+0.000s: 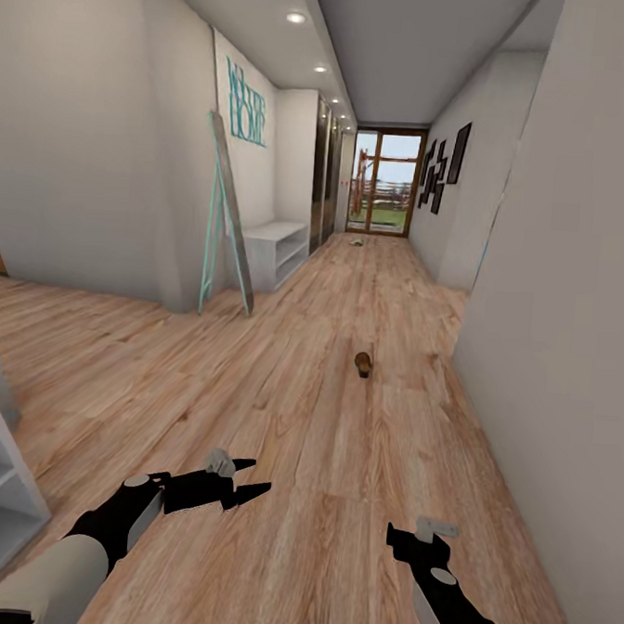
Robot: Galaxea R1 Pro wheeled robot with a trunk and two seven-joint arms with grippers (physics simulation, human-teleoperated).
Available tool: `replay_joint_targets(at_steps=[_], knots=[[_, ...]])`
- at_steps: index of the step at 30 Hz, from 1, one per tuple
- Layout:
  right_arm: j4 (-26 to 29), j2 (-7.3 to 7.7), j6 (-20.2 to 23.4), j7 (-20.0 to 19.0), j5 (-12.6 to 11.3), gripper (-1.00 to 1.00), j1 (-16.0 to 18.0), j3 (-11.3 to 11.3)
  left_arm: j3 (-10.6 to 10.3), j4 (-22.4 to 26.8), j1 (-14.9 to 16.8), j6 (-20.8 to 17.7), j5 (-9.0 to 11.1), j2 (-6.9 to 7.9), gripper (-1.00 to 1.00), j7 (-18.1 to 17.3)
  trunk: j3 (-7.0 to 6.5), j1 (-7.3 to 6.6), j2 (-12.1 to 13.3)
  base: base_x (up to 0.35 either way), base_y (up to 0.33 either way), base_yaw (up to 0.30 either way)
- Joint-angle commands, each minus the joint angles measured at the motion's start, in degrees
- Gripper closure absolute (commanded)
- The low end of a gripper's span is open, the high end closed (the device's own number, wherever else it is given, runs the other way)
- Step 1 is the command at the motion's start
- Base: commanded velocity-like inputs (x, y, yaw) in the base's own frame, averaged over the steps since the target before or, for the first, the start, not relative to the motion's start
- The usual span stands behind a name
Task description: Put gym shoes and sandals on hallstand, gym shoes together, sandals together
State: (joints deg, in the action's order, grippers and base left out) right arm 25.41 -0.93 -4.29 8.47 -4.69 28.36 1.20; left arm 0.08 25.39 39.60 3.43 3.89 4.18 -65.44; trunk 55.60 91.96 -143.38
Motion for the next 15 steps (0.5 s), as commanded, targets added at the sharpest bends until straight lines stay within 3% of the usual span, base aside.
replay_joint_targets(at_steps=[1, 15], knots=[[0.0, -0.04, -0.3, 0.0, -0.5, -1.00, 0.0, 0.1, 0.0, -0.1, 0.0, 0.4, 0.1, 0.02, -1.00, -0.1, 0.06, 0.02, 0.0, 0.328, -0.164, 0.000], [0.0, -0.04, -0.3, 0.0, -0.5, -1.00, 0.0, 0.1, 0.0, -0.1, 0.0, 0.3, 0.1, 0.04, -1.00, -0.1, 0.06, 0.02, 0.0, 0.305, -0.191, 0.000]])
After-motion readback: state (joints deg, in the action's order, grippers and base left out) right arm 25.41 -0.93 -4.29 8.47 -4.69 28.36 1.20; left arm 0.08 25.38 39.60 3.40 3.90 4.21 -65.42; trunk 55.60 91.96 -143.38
